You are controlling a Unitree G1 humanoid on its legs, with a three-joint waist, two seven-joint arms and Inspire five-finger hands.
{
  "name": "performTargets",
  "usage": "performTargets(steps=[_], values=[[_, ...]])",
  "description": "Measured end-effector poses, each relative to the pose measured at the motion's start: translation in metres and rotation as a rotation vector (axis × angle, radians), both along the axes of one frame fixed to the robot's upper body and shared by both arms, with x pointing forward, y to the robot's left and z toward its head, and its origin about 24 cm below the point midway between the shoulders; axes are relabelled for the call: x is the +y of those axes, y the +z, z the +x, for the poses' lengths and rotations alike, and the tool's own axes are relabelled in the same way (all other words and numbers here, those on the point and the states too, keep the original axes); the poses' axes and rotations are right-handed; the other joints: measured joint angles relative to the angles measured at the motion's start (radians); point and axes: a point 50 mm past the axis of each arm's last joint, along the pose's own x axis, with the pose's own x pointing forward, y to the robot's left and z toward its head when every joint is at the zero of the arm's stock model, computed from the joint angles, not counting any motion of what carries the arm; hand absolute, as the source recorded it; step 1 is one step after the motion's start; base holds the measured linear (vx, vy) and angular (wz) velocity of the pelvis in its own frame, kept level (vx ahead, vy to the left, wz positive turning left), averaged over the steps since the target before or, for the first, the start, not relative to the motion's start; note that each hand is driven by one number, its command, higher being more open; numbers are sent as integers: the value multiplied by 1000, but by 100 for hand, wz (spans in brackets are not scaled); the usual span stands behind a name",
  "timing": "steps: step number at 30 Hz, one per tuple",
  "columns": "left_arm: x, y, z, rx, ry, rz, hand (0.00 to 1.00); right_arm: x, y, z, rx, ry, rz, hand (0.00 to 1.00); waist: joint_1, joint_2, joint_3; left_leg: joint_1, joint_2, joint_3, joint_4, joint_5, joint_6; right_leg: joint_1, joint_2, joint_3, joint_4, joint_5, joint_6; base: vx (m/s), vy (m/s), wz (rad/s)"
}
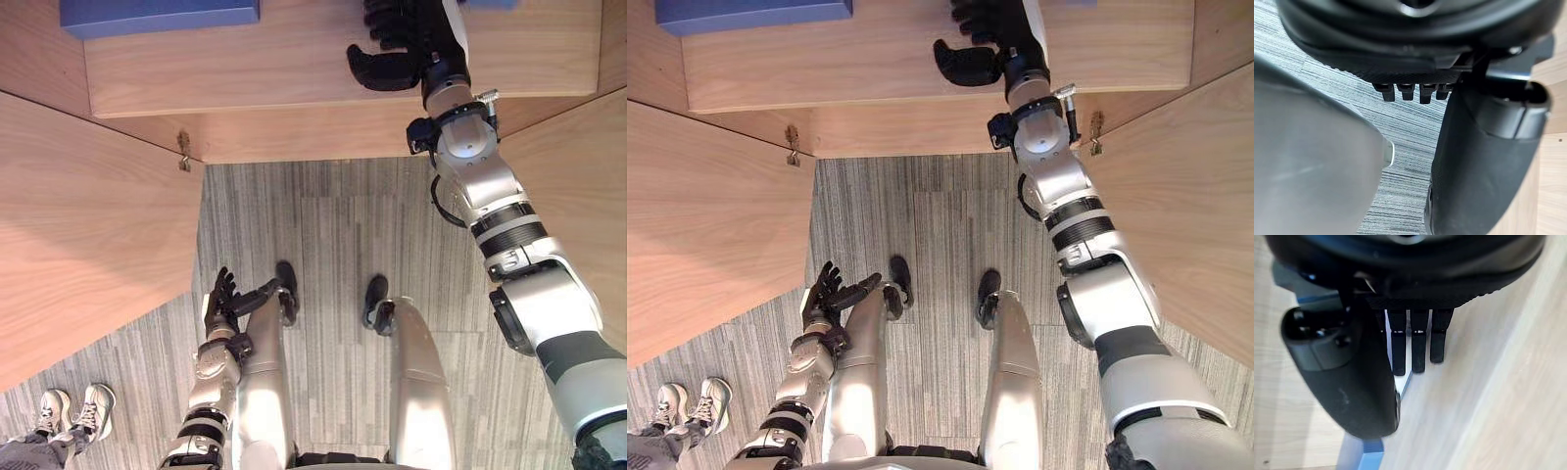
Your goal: Walk over to the cabinet, pick up the folder, carry it to the office cabinet, place the folder inside the office cabinet, then close the office cabinet door
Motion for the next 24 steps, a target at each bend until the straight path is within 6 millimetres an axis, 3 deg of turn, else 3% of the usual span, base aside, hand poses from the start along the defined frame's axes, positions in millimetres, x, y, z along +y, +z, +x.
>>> performTargets(steps=[7,12,16,24], values=[[0,0,0,-3,0,-4,100,-9,-9,-2,10,-19,83,0,5,-2,-1,11,0,8,-18,0,0,6,0,1,-15,0,0,-3,-29,-1],[-3,-1,0,-1,12,-15,100,0,-7,-1,-20,-91,98,0,4,-2,-1,13,1,13,-28,0,0,8,1,1,-26,2,2,-8,-34,-1],[-2,1,0,-10,25,-10,100,11,7,2,-61,-194,16,0,7,-1,-1,10,0,14,-39,1,2,7,3,-2,-41,7,4,-3,-9,0],[-2,3,1,-25,53,-24,100,10,29,4,-118,-314,-91,0,4,-1,-1,-1,-19,10,-69,17,17,3,-11,-16,-58,9,4,-8,-21,8]])
